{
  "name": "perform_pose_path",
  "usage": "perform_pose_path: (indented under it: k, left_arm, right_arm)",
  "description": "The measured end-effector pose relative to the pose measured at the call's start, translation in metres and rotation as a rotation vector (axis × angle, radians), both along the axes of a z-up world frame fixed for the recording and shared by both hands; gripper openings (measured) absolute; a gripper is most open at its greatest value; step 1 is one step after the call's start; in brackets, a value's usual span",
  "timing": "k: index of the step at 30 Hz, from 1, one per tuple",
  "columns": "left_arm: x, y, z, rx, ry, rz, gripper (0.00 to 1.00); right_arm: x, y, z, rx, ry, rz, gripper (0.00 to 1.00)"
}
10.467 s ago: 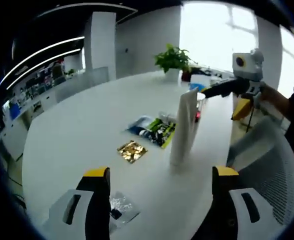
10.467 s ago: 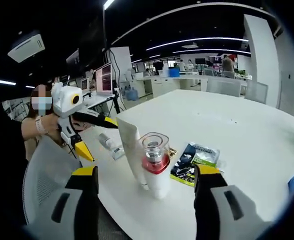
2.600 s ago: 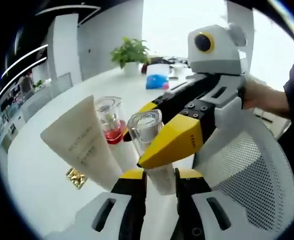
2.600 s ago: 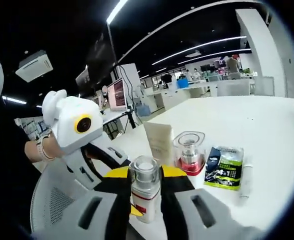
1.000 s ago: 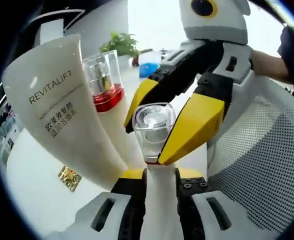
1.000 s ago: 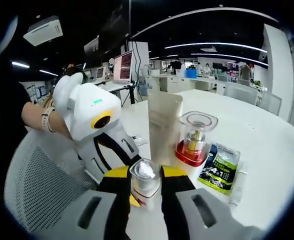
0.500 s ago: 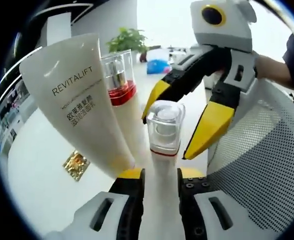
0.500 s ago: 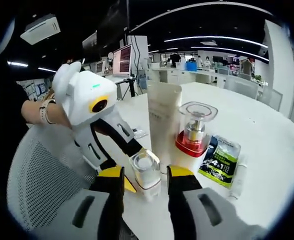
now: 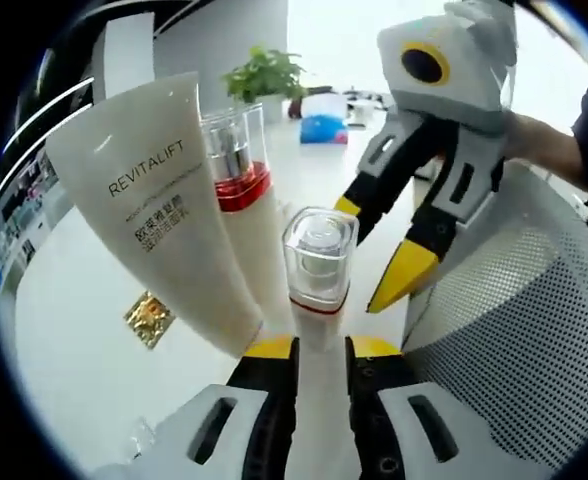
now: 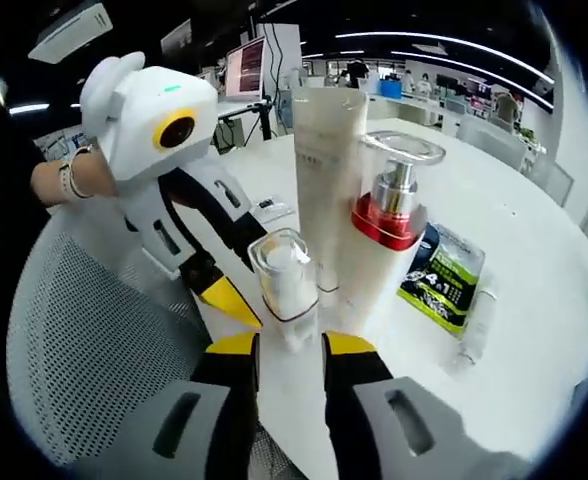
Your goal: Arrange the skincare products in the storage area until every visible bottle or jar stands upright without overlapping.
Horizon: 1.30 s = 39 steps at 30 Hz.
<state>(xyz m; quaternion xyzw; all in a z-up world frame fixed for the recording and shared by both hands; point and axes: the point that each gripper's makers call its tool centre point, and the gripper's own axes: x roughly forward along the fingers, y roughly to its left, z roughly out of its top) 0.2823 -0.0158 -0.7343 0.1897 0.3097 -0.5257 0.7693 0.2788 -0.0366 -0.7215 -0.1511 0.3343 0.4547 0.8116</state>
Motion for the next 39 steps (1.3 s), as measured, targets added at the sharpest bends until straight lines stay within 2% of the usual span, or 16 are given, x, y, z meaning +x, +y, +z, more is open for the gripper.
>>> perform_pose_path:
  k: [6,14,23,39]
  left_arm:
    - [0.003,-0.001,-0.001,-0.004,0.025,0.023,0.11]
    - [0.007,-0.005,-0.001,0.001,0.013,0.03,0.09]
    - [0.016,-0.007,0.0,-0.007,0.01,0.062,0.06]
    - [0.024,-0.008,-0.001,-0.011,0.009,0.089,0.04]
  right_arm:
    - [0.004,0.003,-0.001,0.002,0.021,-0.015,0.15]
    - [0.008,0.002,-0.005,0.002,0.03,-0.029,0.12]
    - [0.018,-0.003,-0.006,0.002,0.028,-0.075,0.11]
    - [0.028,-0.005,-0.009,0.002,0.032,-0.098,0.09]
